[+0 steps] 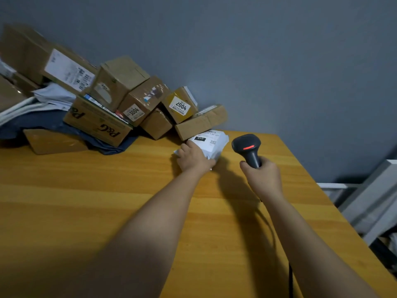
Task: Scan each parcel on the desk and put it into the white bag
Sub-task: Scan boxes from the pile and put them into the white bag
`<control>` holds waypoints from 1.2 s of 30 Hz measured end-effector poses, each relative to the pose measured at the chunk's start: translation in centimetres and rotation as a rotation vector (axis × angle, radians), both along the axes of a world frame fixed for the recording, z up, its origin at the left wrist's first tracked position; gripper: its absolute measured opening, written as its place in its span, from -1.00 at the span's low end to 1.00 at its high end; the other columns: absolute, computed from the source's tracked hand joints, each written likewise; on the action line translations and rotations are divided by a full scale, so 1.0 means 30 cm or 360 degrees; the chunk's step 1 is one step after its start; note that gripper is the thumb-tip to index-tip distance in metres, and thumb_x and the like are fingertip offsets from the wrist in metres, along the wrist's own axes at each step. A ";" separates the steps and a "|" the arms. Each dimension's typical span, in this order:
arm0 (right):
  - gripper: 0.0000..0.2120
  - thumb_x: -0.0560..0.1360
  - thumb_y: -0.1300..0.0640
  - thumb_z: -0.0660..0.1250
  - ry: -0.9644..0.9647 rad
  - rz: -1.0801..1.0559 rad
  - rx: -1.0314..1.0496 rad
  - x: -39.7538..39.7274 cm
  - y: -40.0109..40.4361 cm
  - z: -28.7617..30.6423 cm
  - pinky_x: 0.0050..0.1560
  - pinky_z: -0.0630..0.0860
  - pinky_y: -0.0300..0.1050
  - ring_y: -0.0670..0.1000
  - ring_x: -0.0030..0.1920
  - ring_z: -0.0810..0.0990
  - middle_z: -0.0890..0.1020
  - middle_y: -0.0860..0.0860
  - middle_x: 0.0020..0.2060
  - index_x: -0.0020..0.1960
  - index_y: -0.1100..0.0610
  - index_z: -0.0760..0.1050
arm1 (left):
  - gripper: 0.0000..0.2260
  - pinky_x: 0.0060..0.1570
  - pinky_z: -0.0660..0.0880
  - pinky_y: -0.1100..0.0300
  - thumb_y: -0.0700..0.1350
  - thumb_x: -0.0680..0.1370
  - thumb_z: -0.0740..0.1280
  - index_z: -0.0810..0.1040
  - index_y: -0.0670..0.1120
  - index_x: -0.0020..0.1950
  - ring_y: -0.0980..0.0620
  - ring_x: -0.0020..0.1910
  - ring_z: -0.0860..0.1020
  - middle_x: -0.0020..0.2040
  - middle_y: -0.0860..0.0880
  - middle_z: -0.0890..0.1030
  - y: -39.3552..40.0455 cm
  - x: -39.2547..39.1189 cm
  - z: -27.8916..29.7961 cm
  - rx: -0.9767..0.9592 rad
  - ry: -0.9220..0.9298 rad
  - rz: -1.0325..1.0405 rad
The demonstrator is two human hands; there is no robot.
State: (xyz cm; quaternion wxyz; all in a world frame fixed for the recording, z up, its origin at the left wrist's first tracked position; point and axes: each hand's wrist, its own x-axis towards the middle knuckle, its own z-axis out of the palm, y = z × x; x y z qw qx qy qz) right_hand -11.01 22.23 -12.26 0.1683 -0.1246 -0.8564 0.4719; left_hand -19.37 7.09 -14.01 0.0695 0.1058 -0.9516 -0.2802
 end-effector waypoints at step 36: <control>-0.79 0.55 -0.05 0.34 -0.0165 0.0656 -0.0686 0.272 -0.793 0.103 -0.25 0.42 -0.08 0.08 -0.25 0.53 0.53 0.06 -0.29 -0.13 0.08 0.48 | -0.58 -0.18 0.48 0.13 -0.07 0.57 0.36 0.20 -0.03 0.30 -0.07 0.10 0.50 0.16 -0.02 0.47 -0.802 0.717 0.057 0.1315 -0.0082 0.0092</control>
